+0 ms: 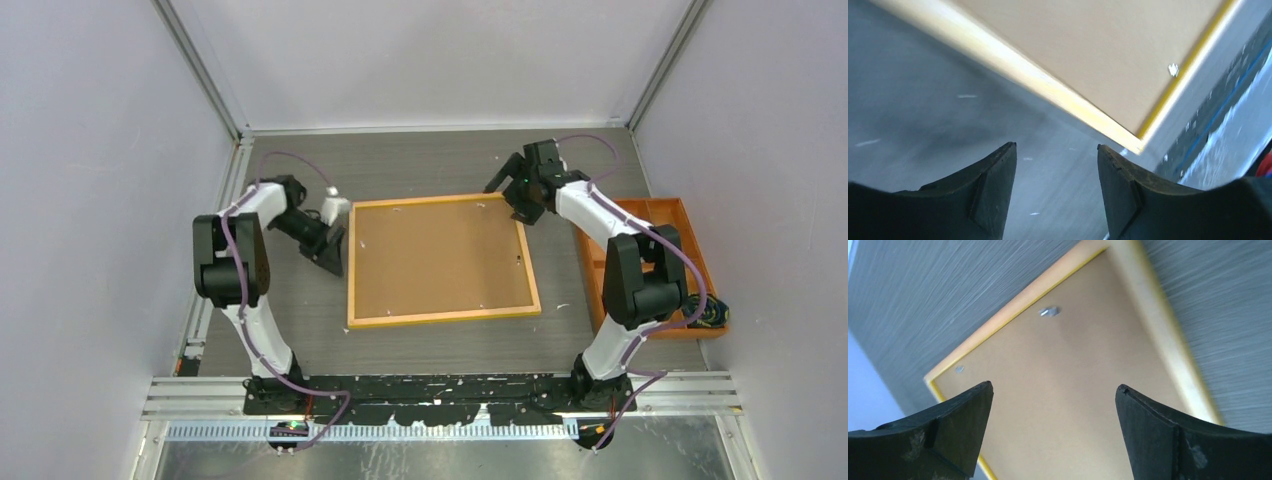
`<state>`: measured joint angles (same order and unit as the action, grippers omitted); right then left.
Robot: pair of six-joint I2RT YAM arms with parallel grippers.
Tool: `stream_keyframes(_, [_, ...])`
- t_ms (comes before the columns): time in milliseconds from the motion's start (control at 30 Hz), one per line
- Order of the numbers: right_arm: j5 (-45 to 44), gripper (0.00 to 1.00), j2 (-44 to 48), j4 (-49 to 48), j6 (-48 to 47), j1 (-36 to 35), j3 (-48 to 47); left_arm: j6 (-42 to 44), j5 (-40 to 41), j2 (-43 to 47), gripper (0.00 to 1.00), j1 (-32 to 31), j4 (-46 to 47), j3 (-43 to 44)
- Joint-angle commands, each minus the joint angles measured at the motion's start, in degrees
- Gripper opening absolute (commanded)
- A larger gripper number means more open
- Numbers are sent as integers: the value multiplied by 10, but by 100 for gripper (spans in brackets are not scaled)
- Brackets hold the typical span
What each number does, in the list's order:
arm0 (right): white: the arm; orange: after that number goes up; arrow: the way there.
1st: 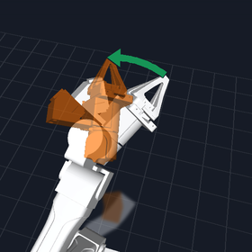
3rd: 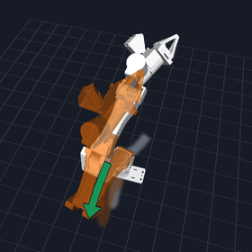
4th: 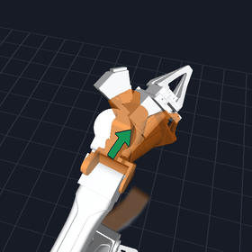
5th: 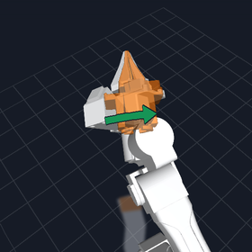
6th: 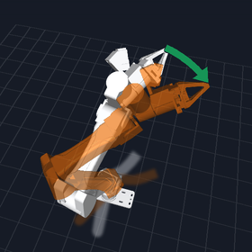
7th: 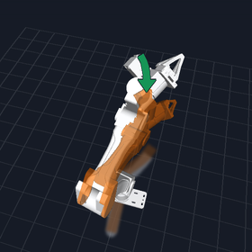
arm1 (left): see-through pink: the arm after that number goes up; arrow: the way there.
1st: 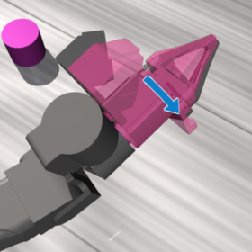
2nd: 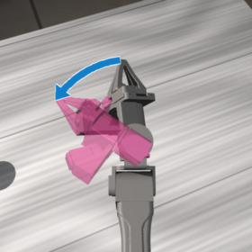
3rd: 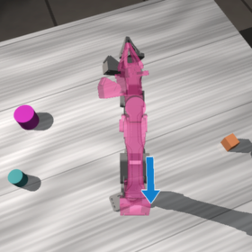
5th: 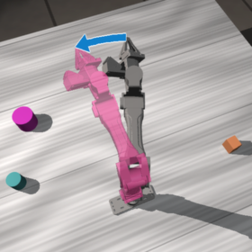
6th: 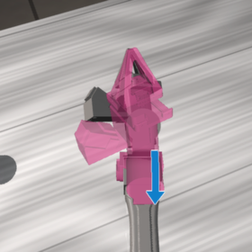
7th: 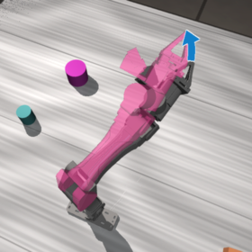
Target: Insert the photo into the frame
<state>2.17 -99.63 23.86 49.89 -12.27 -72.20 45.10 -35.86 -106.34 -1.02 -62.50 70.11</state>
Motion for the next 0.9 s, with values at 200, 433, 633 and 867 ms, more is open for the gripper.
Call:
stream_keyframes(200, [87, 79, -120, -96, 29, -198, -135, -210, -130, -123, 56, 71, 66, 112])
stream_keyframes(433, [124, 61, -236, -125, 56, -270, -239, -231, -136, -143, 39, 70, 92, 106])
stream_keyframes(633, [139, 54, -309, -122, 73, -296, -311, -233, -123, -162, 33, 67, 100, 108])
stream_keyframes(867, [143, 53, -349, -118, 80, -309, -344, -234, -114, -166, 29, 61, 111, 100])
